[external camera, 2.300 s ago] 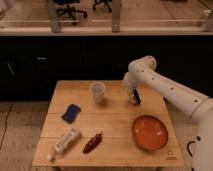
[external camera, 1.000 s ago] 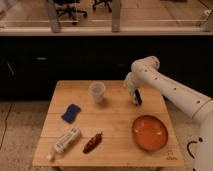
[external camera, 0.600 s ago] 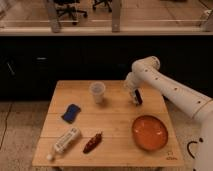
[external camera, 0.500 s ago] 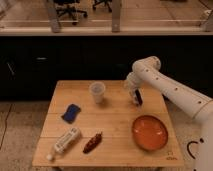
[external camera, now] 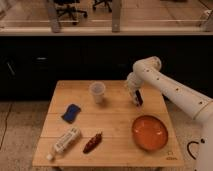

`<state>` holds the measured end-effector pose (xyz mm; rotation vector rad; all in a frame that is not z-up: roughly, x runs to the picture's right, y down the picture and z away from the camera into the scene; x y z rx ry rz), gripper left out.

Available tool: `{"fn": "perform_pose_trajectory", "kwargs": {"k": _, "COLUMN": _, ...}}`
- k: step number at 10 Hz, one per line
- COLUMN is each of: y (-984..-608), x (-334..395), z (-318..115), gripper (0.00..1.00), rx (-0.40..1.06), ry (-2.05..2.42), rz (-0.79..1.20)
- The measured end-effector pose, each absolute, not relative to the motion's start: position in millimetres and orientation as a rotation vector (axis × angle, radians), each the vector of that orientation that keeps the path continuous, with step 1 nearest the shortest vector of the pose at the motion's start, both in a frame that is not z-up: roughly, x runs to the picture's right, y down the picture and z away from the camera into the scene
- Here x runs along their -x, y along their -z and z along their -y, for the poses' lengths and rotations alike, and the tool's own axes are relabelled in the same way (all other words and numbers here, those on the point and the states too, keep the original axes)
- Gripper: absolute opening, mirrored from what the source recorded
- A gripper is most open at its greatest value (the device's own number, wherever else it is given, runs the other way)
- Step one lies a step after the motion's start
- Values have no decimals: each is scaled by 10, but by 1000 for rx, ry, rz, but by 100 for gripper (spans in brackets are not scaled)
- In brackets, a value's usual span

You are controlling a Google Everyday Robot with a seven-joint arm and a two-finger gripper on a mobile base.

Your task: Knock the eraser over

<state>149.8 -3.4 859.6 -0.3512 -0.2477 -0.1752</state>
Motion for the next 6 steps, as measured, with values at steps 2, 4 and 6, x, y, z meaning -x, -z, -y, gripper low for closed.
{"fn": "perform_pose_trajectory", "kwargs": {"k": 2, "y": -8594, "x": -1510, "z": 35, "gripper": 0, "rx": 352, "ry": 176, "rz": 248}}
{"fn": "perform_pose_trajectory", "kwargs": {"k": 4, "y": -8598, "x": -1516, "z": 31, "gripper": 0, "rx": 352, "ry": 175, "rz": 251}}
{"fn": "perform_pose_trajectory", "kwargs": {"k": 6, "y": -8597, "x": -1520, "z": 29, "gripper": 0, "rx": 352, "ry": 177, "rz": 251}}
